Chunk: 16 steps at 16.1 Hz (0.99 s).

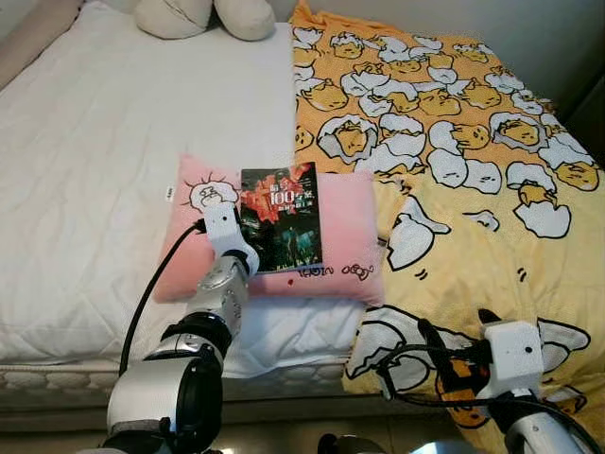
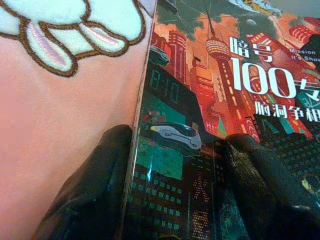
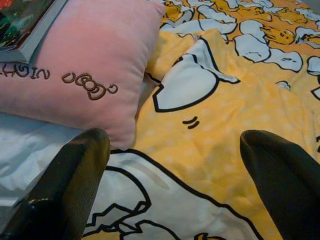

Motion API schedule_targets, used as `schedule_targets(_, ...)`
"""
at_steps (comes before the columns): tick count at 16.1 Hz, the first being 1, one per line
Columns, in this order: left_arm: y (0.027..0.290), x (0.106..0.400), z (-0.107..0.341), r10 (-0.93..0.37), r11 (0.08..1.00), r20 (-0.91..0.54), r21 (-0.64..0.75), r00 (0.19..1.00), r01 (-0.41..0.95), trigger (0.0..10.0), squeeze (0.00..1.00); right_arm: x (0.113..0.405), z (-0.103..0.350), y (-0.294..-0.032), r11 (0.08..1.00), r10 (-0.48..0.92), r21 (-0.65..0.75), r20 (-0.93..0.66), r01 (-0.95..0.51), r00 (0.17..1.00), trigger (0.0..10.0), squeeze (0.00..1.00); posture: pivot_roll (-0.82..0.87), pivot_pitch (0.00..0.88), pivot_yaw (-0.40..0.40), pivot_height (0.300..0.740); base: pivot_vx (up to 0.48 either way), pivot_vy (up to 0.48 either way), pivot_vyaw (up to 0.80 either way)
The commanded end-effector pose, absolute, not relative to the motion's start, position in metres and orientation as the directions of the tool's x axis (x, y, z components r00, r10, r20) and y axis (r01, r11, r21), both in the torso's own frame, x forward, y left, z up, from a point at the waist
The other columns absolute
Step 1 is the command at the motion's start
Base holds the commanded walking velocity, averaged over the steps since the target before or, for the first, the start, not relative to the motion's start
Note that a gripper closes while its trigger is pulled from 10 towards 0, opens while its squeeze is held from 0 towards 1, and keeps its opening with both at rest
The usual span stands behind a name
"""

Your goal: Clean up the room

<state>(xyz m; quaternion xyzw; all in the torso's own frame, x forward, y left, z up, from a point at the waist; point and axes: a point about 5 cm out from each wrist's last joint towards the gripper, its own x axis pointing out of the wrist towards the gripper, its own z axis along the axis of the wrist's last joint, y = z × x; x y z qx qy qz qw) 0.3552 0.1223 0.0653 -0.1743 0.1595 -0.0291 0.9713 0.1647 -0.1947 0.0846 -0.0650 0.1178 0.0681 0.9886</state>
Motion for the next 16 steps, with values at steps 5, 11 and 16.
schedule_targets(5,0.101,0.337,0.039,-0.256,0.855,-0.397,-0.518,0.881,0.015,0.0,0.0,0.171,0.083,-0.201,0.982,0.109,-0.125,-0.235,-0.141,0.966,10.0,0.0,-0.19,0.041,-0.08,0.74,0.0,0.0,0.0)
schedule_targets(11,0.098,0.358,0.076,-0.311,0.646,-0.144,-0.757,0.939,0.098,0.0,0.0,0.182,0.082,-0.202,0.981,0.119,-0.126,-0.22,-0.149,0.968,10.0,0.0,-0.16,0.0,-0.077,0.74,0.0,0.0,0.0)
schedule_targets(16,0.106,0.375,0.117,-0.331,0.581,0.084,-0.767,0.94,0.274,0.0,0.0,0.189,0.08,-0.202,0.981,0.122,-0.125,-0.208,-0.15,0.97,10.0,0.0,-0.13,0.0,-0.075,0.74,0.0,0.0,0.0)
